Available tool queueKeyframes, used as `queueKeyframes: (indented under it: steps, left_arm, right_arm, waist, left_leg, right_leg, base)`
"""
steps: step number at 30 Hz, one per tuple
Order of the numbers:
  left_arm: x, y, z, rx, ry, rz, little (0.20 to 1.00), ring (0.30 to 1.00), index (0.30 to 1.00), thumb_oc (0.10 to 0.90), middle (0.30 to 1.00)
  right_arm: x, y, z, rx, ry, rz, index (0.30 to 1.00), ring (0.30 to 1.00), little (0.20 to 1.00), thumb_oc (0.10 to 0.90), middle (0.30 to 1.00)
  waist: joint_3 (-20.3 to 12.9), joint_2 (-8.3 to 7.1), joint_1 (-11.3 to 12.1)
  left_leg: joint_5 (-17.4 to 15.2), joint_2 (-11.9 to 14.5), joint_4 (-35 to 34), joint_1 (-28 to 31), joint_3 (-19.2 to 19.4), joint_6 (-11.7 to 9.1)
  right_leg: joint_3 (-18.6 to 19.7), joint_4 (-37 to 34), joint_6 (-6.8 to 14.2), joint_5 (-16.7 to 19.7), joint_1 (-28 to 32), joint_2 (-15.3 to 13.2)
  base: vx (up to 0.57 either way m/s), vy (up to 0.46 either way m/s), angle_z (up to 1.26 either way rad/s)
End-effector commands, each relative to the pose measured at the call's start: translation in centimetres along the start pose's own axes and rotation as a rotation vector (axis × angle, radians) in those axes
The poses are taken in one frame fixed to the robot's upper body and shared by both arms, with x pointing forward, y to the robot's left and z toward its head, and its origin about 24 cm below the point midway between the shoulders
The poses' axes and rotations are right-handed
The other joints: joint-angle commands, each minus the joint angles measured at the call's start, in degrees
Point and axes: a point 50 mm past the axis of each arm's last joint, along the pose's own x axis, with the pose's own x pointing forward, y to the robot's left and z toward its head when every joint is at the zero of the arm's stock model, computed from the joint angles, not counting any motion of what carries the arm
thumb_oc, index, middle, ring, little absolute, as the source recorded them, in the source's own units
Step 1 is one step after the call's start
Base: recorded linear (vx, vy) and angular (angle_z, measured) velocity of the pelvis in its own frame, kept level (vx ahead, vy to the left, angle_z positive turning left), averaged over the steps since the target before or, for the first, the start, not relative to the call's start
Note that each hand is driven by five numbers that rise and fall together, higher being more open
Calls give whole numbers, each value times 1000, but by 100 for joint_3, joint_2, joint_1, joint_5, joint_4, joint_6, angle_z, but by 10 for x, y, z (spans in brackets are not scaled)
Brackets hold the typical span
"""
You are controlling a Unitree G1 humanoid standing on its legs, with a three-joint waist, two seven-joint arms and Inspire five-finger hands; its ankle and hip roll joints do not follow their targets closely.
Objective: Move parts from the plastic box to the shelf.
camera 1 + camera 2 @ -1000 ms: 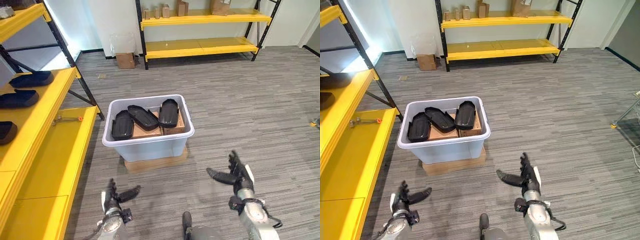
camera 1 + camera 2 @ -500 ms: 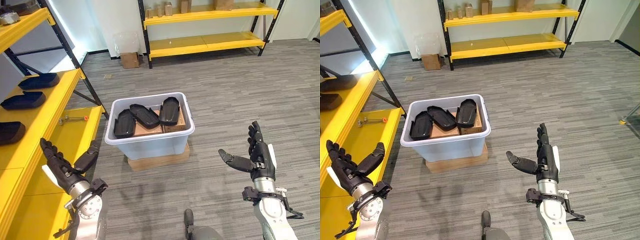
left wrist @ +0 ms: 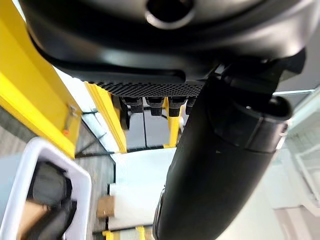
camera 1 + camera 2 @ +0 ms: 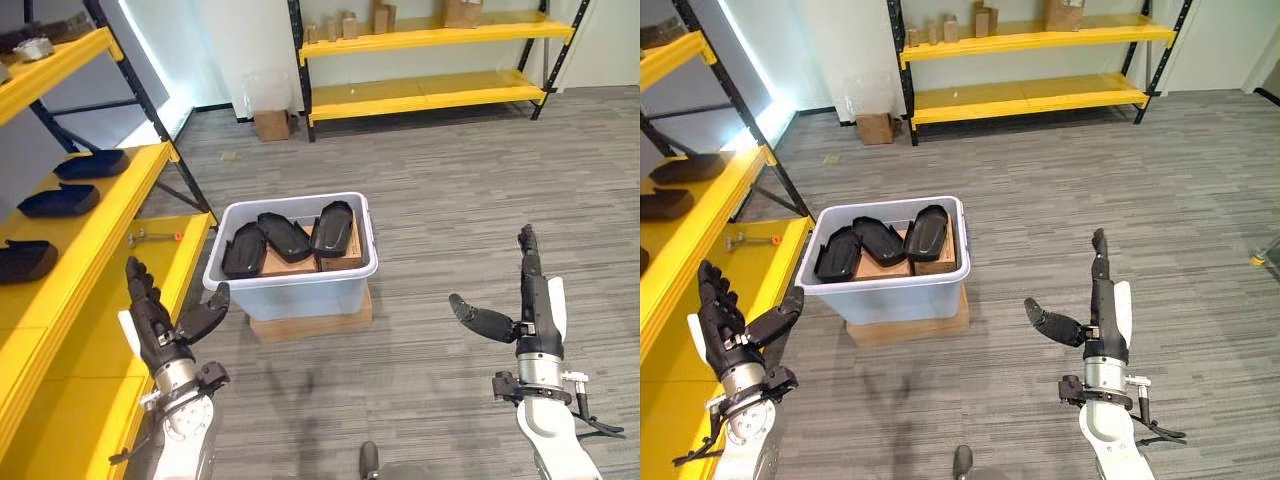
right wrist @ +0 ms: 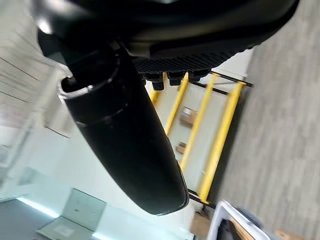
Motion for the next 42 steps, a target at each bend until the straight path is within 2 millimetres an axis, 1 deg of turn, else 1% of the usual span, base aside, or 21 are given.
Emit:
queueKeyframes:
  steps: [1, 2, 3, 7, 9, 11, 15, 16, 20, 25, 31, 36, 40, 42]
  left_arm:
    - [20, 8, 46, -8, -269, -61, 1000, 1000, 1000, 900, 1000]
    - [19, 8, 46, -9, -267, -63, 1000, 1000, 1000, 900, 1000]
    - [19, 7, 45, -16, -260, -80, 1000, 1000, 1000, 900, 1000]
    - [19, 6, 42, -20, -245, -90, 1000, 1000, 1000, 900, 1000]
    - [17, 9, 38, -27, -229, -90, 1000, 1000, 1000, 900, 1000]
    - [16, 11, 34, -22, -215, -91, 1000, 1000, 1000, 900, 1000]
    - [15, 13, 32, -23, -208, -75, 1000, 1000, 1000, 900, 1000]
    - [15, 12, 31, -22, -201, -79, 1000, 1000, 1000, 900, 1000]
    - [14, 8, 28, -25, -183, -96, 1000, 1000, 1000, 900, 1000]
    - [13, 6, 27, -23, -174, -113, 1000, 1000, 1000, 900, 1000]
    - [15, 5, 26, -19, -165, -128, 1000, 1000, 1000, 900, 1000]
    - [15, 3, 24, -14, -152, -144, 1000, 1000, 1000, 900, 1000]
    - [12, 3, 24, -10, -151, -162, 1000, 1000, 1000, 900, 1000]
    - [12, 4, 23, -9, -145, -164, 1000, 1000, 1000, 900, 1000]
  right_arm:
    - [20, -3, 39, 80, -245, -1, 1000, 1000, 1000, 900, 1000]
    - [20, -3, 39, 83, -241, 2, 1000, 1000, 1000, 900, 1000]
    - [18, -1, 36, 81, -225, 26, 1000, 1000, 1000, 900, 1000]
    - [16, 3, 33, 81, -209, 56, 1000, 1000, 1000, 900, 1000]
    - [16, 6, 32, 76, -204, 79, 1000, 1000, 1000, 900, 1000]
    - [16, 6, 31, 86, -182, 105, 1000, 1000, 1000, 900, 1000]
    - [15, 6, 30, 93, -182, 151, 1000, 1000, 1000, 900, 1000]
    - [15, 6, 30, 94, -181, 161, 1000, 1000, 1000, 900, 1000]
    - [15, 7, 27, 104, -163, 171, 1000, 1000, 1000, 900, 1000]
    - [12, 7, 23, 104, -141, 184, 1000, 1000, 1000, 900, 1000]
    - [12, 7, 22, 111, -122, 185, 1000, 1000, 1000, 900, 1000]
    - [14, 12, 22, 120, -111, 176, 1000, 1000, 1000, 900, 1000]
    - [15, 15, 22, 116, -101, 178, 1000, 1000, 1000, 900, 1000]
    - [16, 15, 22, 115, -96, 178, 1000, 1000, 1000, 900, 1000]
  waist:
    - [-137, 84, -108]
    - [-134, 82, -104]
    - [-127, 118, -69]
    - [-125, 176, 5]
    - [-110, 202, 80]
    - [-74, 187, 132]
    - [-25, 242, 86]
    - [-14, 273, 61]
    - [-24, 350, 29]
    - [-108, 410, 11]
    - [-228, 378, 34]
    - [-298, 326, 99]
    - [-310, 309, 174]
    - [-311, 310, 193]
  left_leg:
    - [55, 55, -1623, 537, 504, 223]
    - [97, 50, -1771, 568, 523, 216]
    - [339, 62, -2568, 538, 459, 136]
    - [759, 158, -3547, 428, 377, -4]
    - [1030, 360, -4098, 279, 276, -123]
    - [1132, 493, -4445, 202, 156, -152]
    - [1245, 652, -4616, 312, 278, -202]
    - [1316, 701, -4631, 384, 339, -236]
    - [1503, 718, -4528, 550, 383, -319]
    - [1517, 634, -4435, 719, 411, -317]
    - [1163, 432, -4521, 939, 451, -186]
    - [732, 259, -4620, 1114, 450, -33]
    - [598, 175, -4681, 1205, 339, 21]
    - [580, 169, -4702, 1226, 320, 27]
  right_leg:
    - [144, -714, 632, 139, 974, 29]
    - [164, -714, 639, 132, 990, 25]
    - [261, -714, 690, 94, 1062, 44]
    - [317, -714, 742, 55, 1171, 60]
    - [340, -714, 763, 39, 1271, 51]
    - [361, -697, 770, 38, 1371, 23]
    - [317, -493, 764, -67, 1344, 43]
    - [294, -431, 755, -107, 1335, 72]
    - [213, -352, 735, -151, 1357, 119]
    - [124, -304, 714, -199, 1387, 128]
    - [27, -311, 734, -244, 1435, 66]
    - [-50, -330, 765, -287, 1447, -9]
    - [-96, -373, 785, -318, 1457, -48]
    - [-116, -370, 791, -329, 1456, -59]
  base:
    - [105, 74, -43]
    - [102, 124, -53]
    - [87, 101, -41]
    - [91, 76, -8]
    - [148, 91, -25]
    - [186, 109, -34]
    - [118, 102, -27]
    - [96, 95, -17]
    - [102, 113, 7]
    - [108, 112, 8]
    - [101, 74, 6]
    - [86, 34, 9]
    - [85, 25, 7]
    - [83, 33, 11]
